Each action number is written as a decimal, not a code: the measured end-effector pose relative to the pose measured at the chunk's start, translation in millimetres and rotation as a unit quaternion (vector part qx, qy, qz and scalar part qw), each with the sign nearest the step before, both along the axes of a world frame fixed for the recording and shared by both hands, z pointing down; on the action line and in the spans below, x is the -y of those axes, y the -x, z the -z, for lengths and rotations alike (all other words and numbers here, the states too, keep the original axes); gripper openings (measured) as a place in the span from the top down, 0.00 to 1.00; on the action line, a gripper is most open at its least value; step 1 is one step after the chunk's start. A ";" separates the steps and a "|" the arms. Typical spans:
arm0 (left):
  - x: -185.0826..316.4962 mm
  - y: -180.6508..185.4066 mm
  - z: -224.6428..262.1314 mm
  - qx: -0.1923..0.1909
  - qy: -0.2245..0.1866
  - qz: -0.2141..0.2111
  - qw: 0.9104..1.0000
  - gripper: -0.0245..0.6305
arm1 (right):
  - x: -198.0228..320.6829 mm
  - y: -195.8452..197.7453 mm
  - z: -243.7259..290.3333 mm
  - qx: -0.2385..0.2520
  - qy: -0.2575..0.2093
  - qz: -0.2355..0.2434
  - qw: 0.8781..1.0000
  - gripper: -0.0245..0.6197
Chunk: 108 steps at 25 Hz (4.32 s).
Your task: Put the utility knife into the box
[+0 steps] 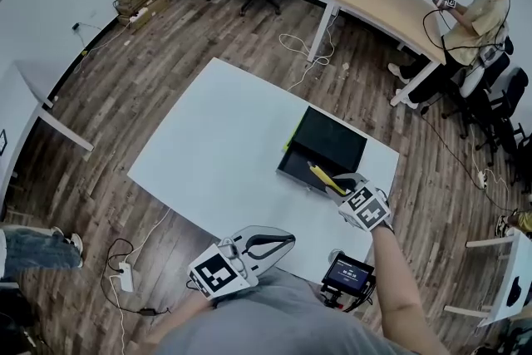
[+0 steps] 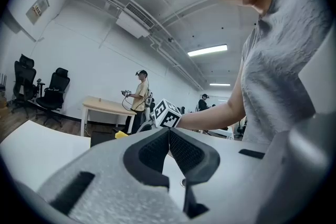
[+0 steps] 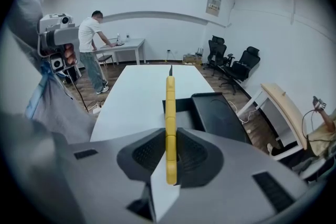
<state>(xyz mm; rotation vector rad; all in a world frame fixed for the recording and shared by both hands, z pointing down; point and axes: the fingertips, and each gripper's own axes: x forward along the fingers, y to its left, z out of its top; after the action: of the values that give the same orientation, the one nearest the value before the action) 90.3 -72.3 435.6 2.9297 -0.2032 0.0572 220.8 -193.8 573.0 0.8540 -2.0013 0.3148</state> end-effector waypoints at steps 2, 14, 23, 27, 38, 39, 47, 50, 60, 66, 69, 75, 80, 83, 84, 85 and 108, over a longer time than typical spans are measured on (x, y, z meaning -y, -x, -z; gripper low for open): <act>-0.6 -0.7 -1.9 0.000 0.004 0.000 1.000 0.93 | 4.8 -0.5 -10.5 -0.008 0.008 0.004 1.000 0.84; 1.7 -4.0 -10.3 0.018 0.017 0.017 1.000 0.93 | 35.2 -18.6 -78.9 -0.071 0.053 0.034 0.996 0.84; 2.1 -1.8 -18.9 0.028 0.029 0.032 0.999 0.93 | 41.8 -24.3 -123.6 -0.076 0.103 0.026 0.991 0.84; 3.2 0.6 -22.1 0.031 0.034 0.039 0.998 0.93 | 45.3 -22.5 -135.1 -0.086 0.112 0.040 0.989 0.84; 2.5 -2.2 -28.9 0.036 0.042 0.040 0.998 0.93 | 42.3 -22.3 -147.4 -0.127 0.124 0.051 0.983 0.84; 2.0 -2.9 -29.2 0.035 0.042 0.038 0.998 0.93 | 42.2 -22.6 -147.7 -0.128 0.125 0.050 0.983 0.84; 0.6 -6.8 -28.2 0.035 0.043 0.029 0.998 0.93 | 46.4 -16.7 -142.0 -0.093 0.121 0.028 0.988 0.84; -1.4 -5.7 -28.2 0.036 0.044 0.028 0.998 0.93 | 50.4 -20.3 -144.4 -0.090 0.113 0.016 0.989 0.84; -0.1 -4.9 -31.1 0.034 0.044 0.025 0.998 0.93 | 48.3 -22.3 -137.9 -0.073 0.110 0.006 0.991 0.75; -1.0 -7.5 -28.6 0.032 0.042 0.016 0.998 0.93 | 40.9 -22.7 -122.8 -0.057 0.116 0.004 0.992 0.75; -2.2 -8.3 -27.9 0.030 0.041 0.012 0.999 0.93 | 38.3 -28.5 -121.9 -0.064 0.114 -0.006 0.991 0.75; -4.2 -7.7 -26.2 0.027 0.037 0.008 0.999 0.93 | 38.9 -29.9 -112.2 -0.059 0.098 -0.014 0.993 0.75; -4.3 -7.0 -24.0 0.024 0.035 0.004 0.999 0.93 | 41.8 -31.6 -102.7 -0.057 0.084 -0.017 0.995 0.75; -6.6 -6.4 -21.6 0.023 0.032 0.001 0.999 0.93 | 40.1 -30.9 -94.9 -0.058 0.075 -0.016 0.995 0.75; -7.4 -6.5 -21.2 0.023 0.032 0.000 0.999 0.93 | 40.0 -30.9 -92.0 -0.059 0.070 -0.015 0.996 0.75; -8.1 -6.5 -20.9 0.022 0.031 -0.001 0.999 0.93 | 39.9 -31.3 -89.4 -0.060 0.066 -0.014 0.996 0.75; -31.9 10.5 -17.5 0.018 0.012 -0.052 0.998 0.93 | -1.3 -0.1 -4.9 -0.055 -0.017 -0.003 0.998 0.75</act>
<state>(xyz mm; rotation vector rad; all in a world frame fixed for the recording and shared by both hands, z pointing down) 79.8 -40.4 453.1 2.9151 -0.0545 0.1286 220.9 -192.4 577.8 0.8797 -1.9075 0.2319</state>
